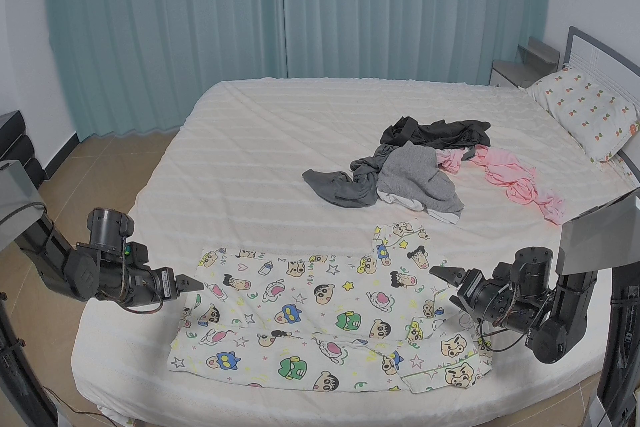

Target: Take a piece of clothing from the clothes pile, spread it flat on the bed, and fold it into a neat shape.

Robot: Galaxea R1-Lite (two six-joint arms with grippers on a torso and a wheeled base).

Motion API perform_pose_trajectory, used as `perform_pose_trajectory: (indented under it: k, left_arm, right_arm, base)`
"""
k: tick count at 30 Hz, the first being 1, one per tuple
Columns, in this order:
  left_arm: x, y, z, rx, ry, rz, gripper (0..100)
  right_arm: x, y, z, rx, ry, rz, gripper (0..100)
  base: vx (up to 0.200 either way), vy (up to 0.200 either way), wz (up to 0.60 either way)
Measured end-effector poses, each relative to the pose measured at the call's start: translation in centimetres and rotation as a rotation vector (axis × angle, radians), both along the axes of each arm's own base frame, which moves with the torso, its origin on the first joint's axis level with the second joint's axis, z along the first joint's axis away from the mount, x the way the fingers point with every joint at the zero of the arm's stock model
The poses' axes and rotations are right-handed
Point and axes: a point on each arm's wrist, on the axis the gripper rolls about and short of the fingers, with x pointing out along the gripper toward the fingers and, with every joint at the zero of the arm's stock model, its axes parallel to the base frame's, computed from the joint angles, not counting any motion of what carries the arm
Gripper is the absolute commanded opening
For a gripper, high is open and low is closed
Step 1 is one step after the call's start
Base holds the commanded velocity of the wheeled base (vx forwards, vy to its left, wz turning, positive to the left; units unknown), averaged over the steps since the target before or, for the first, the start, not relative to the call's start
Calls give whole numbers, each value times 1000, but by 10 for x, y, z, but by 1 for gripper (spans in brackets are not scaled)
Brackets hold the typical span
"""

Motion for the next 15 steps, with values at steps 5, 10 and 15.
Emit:
perform_pose_trajectory:
  k: [5, 10, 15]
  left_arm:
    - [15, -2, 1, 4, -31, -7, 100]
    - [28, -2, -4, 24, -79, -20, 100]
    - [51, -5, -37, 65, -86, -31, 100]
  right_arm:
    - [0, 0, 0, 0, -1, 0, 100]
    - [0, 0, 0, -7, -5, 0, 100]
    - [0, 0, 0, -38, -19, 2, 100]
  base:
    - [120, 0, 0]
    - [0, 0, 0]
    - [0, 0, 0]
